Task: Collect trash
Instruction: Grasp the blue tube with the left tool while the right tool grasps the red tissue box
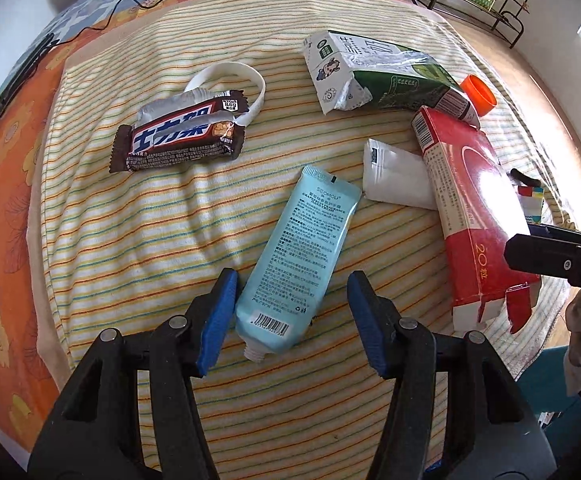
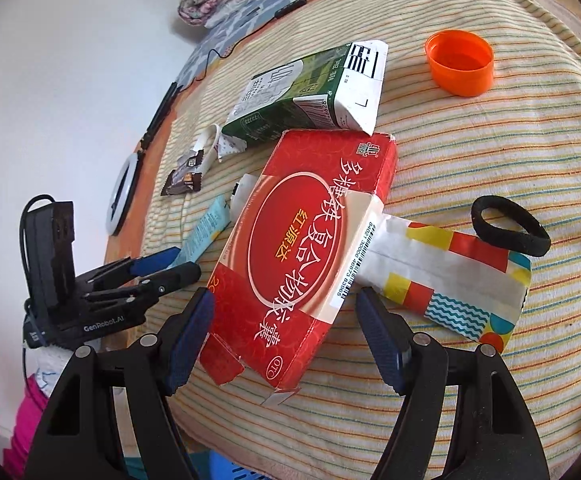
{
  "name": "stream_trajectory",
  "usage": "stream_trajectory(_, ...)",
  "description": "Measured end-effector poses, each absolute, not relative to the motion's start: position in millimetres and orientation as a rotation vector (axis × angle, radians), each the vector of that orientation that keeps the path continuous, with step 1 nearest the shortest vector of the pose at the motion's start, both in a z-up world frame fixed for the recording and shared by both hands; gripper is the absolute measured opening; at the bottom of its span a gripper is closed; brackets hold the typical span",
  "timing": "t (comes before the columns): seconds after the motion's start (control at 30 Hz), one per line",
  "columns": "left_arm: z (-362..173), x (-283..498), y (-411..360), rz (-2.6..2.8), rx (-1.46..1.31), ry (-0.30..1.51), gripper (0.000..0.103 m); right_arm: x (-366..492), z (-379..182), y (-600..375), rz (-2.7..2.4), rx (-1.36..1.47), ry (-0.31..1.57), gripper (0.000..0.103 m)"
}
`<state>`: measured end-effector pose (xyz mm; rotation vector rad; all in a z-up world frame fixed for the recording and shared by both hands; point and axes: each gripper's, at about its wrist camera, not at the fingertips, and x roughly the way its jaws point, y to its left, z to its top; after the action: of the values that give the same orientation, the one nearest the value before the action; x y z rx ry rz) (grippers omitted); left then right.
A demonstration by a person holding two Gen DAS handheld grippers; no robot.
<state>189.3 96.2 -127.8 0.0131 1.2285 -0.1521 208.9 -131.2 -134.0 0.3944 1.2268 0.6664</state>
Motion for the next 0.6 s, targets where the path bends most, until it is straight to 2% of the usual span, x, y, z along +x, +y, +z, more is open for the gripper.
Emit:
stream_trajectory(0.1, -128, 189, 92, -0.118, 0.03, 1.212, 0.05, 212, -132, -128, 0.667, 0.389, 1.224, 0.064)
stream_trajectory(0.23, -126, 187, 97, -0.094, 0.007, 1.195, 0.039, 213, -137, -127, 0.671, 0.4, 1.242, 0.036)
stream_trajectory(0.6, -114, 154, 111, -0.054, -0.053, 1.153, 0.037, 196, -107, -123, 0.699, 0.309, 1.165, 0.024)
